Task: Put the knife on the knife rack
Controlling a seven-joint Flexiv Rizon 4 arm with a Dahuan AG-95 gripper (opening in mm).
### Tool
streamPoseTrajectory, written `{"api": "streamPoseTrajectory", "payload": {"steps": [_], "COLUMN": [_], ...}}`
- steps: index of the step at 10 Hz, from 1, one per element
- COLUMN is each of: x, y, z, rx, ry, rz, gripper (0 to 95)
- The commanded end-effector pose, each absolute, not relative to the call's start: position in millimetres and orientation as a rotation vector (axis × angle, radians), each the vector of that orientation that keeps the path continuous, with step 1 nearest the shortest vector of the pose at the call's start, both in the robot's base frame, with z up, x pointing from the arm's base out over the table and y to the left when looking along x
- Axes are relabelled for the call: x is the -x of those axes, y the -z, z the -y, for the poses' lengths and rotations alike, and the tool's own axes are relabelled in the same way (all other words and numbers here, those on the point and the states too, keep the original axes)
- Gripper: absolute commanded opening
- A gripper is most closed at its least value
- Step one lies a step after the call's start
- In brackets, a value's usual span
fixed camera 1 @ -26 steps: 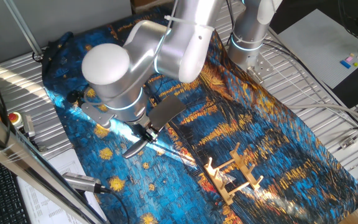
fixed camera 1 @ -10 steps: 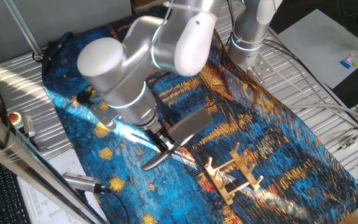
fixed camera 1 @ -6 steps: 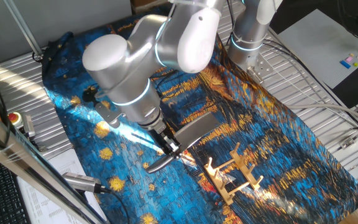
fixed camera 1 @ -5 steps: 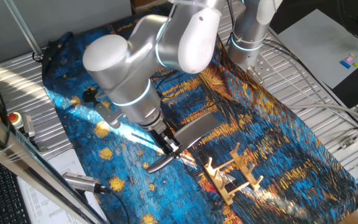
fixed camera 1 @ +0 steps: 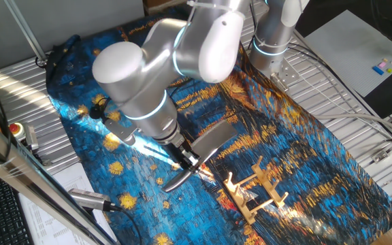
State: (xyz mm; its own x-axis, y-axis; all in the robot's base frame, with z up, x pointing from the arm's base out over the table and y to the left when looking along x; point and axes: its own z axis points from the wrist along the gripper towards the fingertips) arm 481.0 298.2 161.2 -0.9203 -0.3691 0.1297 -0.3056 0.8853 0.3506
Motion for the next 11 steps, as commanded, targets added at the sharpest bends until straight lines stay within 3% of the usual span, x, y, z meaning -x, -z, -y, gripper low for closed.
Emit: {"api": "streamPoseTrajectory", "payload": {"steps": [1, 11], "x": [-473, -452], "y": [-164, -175], "z": [-307, -377], "rx": [-0.351, -0.176], "ry": [0.629, 0.674], "rz": [2.820, 2.830], "gripper": [0.0, 0.0]}}
